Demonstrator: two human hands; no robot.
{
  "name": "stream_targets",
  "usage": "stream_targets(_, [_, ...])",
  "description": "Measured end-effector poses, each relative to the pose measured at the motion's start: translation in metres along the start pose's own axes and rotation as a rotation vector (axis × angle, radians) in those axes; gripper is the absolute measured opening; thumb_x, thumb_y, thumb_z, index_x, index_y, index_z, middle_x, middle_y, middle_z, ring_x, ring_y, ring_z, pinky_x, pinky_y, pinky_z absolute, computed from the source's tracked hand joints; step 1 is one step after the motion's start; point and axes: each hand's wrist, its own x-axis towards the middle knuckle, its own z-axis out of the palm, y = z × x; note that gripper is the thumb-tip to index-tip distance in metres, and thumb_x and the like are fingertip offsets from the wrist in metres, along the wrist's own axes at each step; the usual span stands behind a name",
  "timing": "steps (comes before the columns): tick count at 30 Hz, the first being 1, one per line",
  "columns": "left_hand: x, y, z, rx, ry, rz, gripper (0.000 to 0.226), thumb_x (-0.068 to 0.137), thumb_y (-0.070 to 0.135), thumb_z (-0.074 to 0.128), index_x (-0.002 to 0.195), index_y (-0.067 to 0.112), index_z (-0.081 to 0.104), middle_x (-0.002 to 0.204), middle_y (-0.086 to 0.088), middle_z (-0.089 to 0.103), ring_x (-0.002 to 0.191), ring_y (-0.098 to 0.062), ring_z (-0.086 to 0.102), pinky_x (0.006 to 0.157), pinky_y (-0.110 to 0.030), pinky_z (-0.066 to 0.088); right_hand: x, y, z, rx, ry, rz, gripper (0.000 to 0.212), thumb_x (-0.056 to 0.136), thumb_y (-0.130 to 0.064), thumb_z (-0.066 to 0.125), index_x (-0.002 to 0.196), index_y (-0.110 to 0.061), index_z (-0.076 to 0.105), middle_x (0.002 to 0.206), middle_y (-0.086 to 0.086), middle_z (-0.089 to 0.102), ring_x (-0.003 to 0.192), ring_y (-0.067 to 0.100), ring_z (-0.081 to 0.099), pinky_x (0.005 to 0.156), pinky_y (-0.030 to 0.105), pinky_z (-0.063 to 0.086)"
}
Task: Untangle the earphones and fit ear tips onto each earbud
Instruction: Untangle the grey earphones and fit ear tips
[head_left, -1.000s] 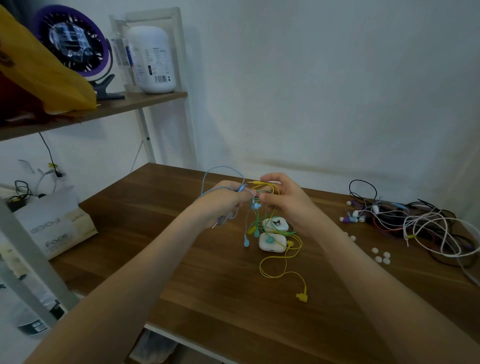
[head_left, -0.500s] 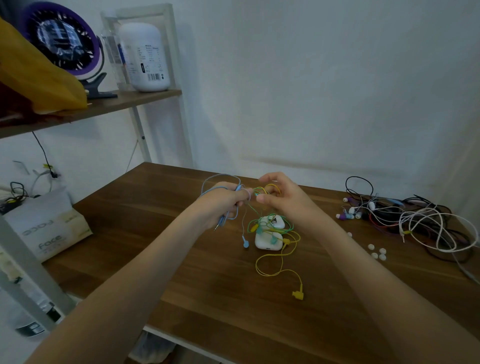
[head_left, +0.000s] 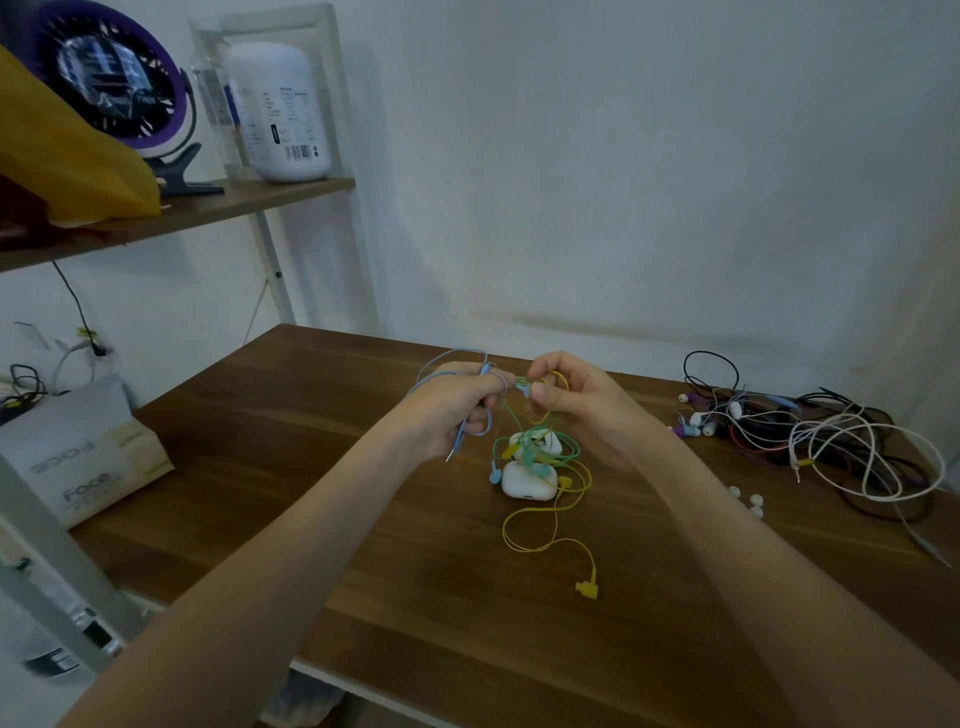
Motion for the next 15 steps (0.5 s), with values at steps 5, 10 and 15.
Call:
stream_targets(5, [-0.002,-0.001,-0.006,0.022,-0.016,0.023,0.019,0.094,0.006,0.055,0.078,0.011,0.064,0.051,0.005,0.041,0.039,-0.006,0.028,0.038,-0.017,0.023,0.003,0.004,-0.001,-0.067,0.095,0.054,0.024,0.086,0.004,0.061,0.104,-0.009,0.053,0.069,0.001,0.051,0.063,0.015,0.056,0.07,0.028,0.048])
stream_targets(10, [-0.005,0.0,-0.01,0.109,0.004,0.045,0.015,0.094,0.007,0.055,0.084,0.01,0.066,0.052,0.005,0.043,0.039,-0.006,0.029,0.038,-0.017,0.025,0.002,0.001,0.004,-0.253,0.099,0.049,0.025,0.088,0.001,0.061,0.11,-0.012,0.059,0.071,-0.002,0.051,0.059,0.009,0.047,0.056,0.021,0.042])
stream_targets(15, [-0.006,0.001,-0.014,0.256,0.038,0.057,0.012,0.092,0.01,0.058,0.083,0.012,0.066,0.051,0.004,0.044,0.038,-0.006,0.031,0.039,-0.02,0.026,0.001,-0.002,0.007,-0.522,0.103,0.034,0.013,0.093,-0.013,0.059,0.099,-0.016,0.069,0.07,-0.003,0.053,0.061,0.009,0.044,0.058,0.023,0.04])
